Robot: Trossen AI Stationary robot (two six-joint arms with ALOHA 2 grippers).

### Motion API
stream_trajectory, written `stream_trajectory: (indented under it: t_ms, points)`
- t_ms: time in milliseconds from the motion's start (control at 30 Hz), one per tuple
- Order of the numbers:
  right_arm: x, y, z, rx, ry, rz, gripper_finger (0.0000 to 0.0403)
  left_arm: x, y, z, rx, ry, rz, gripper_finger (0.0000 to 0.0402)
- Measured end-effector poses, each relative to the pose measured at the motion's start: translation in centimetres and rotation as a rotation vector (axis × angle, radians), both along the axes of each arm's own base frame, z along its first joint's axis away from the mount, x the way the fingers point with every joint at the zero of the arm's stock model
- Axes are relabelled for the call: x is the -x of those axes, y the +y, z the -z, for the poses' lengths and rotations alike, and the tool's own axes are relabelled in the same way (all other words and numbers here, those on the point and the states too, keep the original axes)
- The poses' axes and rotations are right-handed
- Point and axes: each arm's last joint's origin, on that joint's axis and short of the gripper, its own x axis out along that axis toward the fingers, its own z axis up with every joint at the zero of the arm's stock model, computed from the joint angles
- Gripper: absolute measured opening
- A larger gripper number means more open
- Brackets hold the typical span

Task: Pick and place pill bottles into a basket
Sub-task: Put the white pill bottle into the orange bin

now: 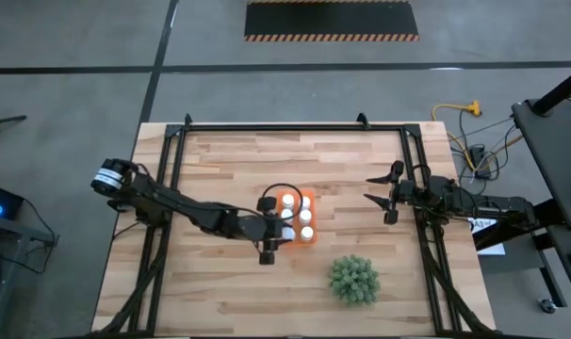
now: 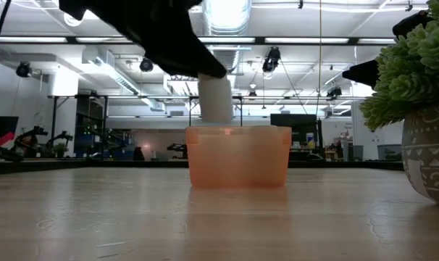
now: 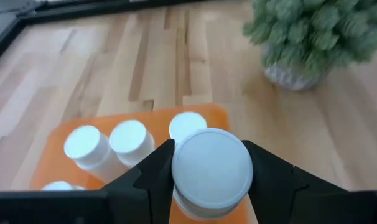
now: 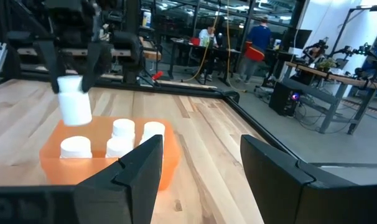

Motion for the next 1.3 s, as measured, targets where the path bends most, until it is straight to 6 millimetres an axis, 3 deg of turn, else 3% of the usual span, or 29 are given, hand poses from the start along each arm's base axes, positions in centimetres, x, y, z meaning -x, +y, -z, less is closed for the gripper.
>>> stream_trajectory:
  t_ms: [167, 767, 1300]
  points:
    - [0.0, 0.0, 0.0, 0.002, 0.0, 0.001, 0.0206, -0.6, 0.6, 1.0, -0.001, 0.032, -0.012, 0.015]
    - [0.0, 0.0, 0.0, 0.0, -0.001, -0.001, 0.0206, -0.6, 1.2, 1.4, 0.039, 0.046, -0.049, 0.015]
    - [0.0, 0.0, 0.0, 0.0, 0.0, -0.001, 0.0206, -1.7, 1.7, 3.6, 0.04, 0.106, -0.062, 0.015]
